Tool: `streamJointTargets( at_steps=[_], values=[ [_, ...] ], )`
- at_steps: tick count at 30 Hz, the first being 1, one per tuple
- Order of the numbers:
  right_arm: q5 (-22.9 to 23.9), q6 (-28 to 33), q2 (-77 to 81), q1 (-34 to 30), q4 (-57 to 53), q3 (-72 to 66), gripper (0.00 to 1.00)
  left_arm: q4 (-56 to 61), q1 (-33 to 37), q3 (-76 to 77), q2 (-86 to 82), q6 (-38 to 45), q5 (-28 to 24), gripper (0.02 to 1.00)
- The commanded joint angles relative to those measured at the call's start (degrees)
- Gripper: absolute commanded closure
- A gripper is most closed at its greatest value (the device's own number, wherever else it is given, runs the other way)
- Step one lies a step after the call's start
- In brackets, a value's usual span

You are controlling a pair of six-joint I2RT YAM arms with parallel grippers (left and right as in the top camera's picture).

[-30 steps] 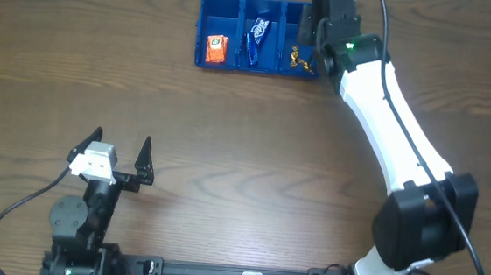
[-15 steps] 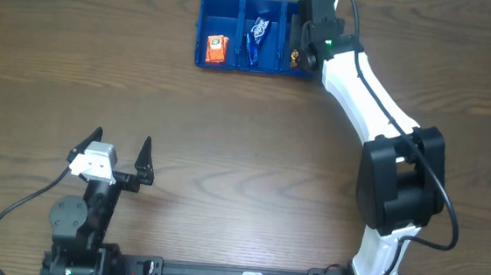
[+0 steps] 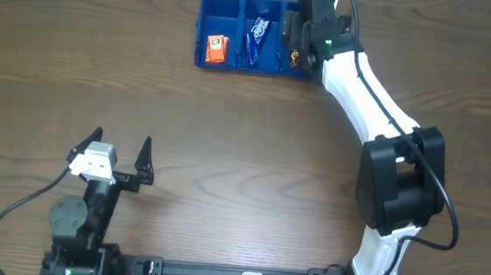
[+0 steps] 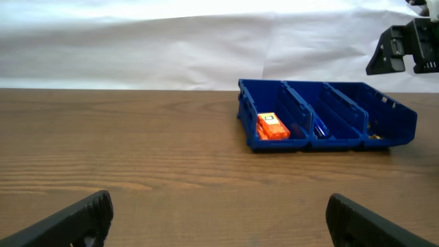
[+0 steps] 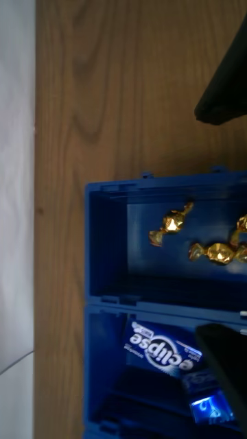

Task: Sort Candies Into Trays

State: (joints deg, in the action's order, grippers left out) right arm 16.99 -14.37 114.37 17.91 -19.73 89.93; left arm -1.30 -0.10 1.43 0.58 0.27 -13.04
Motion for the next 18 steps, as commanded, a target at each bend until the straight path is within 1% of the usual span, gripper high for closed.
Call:
streamJointTargets(
  at_steps=[1,3,4,6,9,10,12,13,15,16,18],
  values=[
    [0.5,-0.1,-0.4,0.1,-2.4,-0.1,0.003,-1.8,0.2,-1.2,-0.3,0.9,-1.0,0.020],
    [-1.5,0.7,-3.0,0.1,-5.1,0.5,0.003,-1.8,0.2,-1.2,-0.3,0.9,-1.0,0.020],
    [-4.4,3.4,-6.7,0.1,-7.7,1.1,0.003,-1.8,0.2,-1.2,-0.3,0.9,-1.0,0.020],
    [-4.9,3.8,-12.1,-0.1,-11.8,1.2,0.003,-1.8,0.2,-1.2,-0.3,0.9,-1.0,0.020],
    [-7.8,3.7,-19.3,-4.2,-18.5,1.1,0.003,-1.8,0.2,-1.2,-0.3,0.9,-1.0,0.020],
    [-8.3,3.8,-22.3,-6.9,-21.1,0.8,0.003,-1.8,0.2,-1.2,-0.3,0.9,-1.0,0.020],
    [-8.0,6.5,-28.0,-10.0,-23.8,-1.3,0.003,-1.8,0.2,-1.2,-0.3,0.8,-1.0,0.020],
    [-7.2,7.9,-31.0,-10.5,-24.2,-3.0,0.003,-1.8,0.2,-1.2,-0.3,0.8,-1.0,0.020],
    [-3.7,8.5,-36.8,-10.6,-23.8,-7.2,0.003,-1.8,0.2,-1.2,-0.3,0.9,-1.0,0.020],
    [-1.7,8.5,-43.3,-10.8,-22.3,-12.2,0.003,-1.8,0.2,-1.2,-0.3,0.9,-1.0,0.020],
    [-1.8,8.5,-50.2,-12.0,-20.5,-17.3,0.003,-1.8,0.2,-1.2,-0.3,0.8,-1.0,0.023]
  ],
)
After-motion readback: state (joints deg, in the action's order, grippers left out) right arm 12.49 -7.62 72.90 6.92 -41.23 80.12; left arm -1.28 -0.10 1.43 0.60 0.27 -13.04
